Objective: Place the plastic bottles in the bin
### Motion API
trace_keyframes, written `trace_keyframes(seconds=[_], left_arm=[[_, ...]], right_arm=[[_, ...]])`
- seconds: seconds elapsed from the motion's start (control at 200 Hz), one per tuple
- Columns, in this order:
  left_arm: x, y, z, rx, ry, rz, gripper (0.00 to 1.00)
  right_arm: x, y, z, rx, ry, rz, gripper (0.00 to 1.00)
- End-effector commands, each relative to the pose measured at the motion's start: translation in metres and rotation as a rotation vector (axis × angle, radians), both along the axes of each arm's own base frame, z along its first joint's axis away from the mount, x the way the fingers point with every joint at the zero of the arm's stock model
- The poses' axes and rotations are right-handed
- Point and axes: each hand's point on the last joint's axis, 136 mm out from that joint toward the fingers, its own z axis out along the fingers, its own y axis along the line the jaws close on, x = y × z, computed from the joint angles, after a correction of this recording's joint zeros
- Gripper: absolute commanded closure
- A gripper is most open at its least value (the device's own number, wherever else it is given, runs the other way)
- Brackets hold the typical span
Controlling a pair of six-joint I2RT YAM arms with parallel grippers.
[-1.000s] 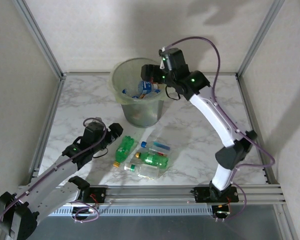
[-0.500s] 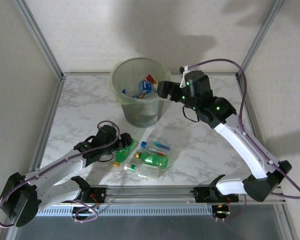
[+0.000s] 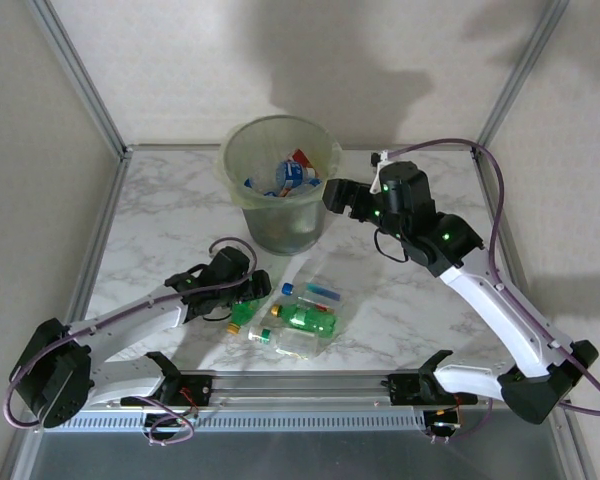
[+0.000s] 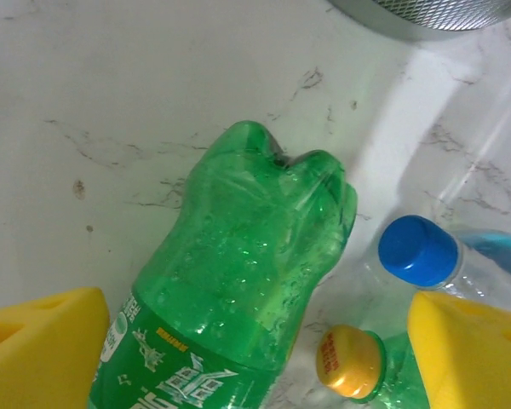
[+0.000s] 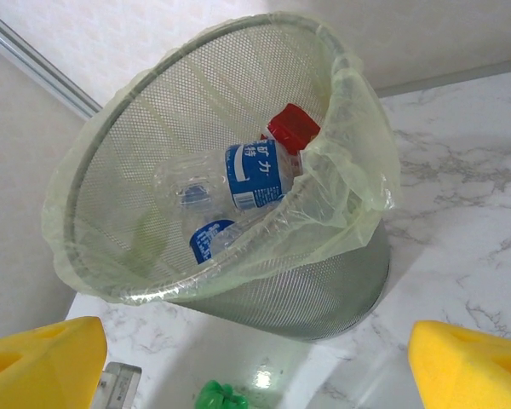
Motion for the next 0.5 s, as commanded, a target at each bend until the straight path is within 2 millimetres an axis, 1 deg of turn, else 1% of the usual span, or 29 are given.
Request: trace_keyframes(seconds=[0.0, 0.245, 0.496], left_arm=[[-0.005, 0.007, -0.011, 0.065, 0.02, -0.016, 0.1], [-0.012, 0.008, -0.027, 0.084, 0.053, -0.035, 0.11], [-0.015, 0.006, -0.036, 0.078, 0.07, -0.041, 0.16]], right_arm=[[-0.003, 0.001, 0.007, 0.039, -0.015, 0.001, 0.08], [-0.004, 0.002, 0.006, 0.058, -0.008, 0.008, 0.07], [-0.005, 0.001, 0.004, 0.068, 0.001, 0.007, 0.07]])
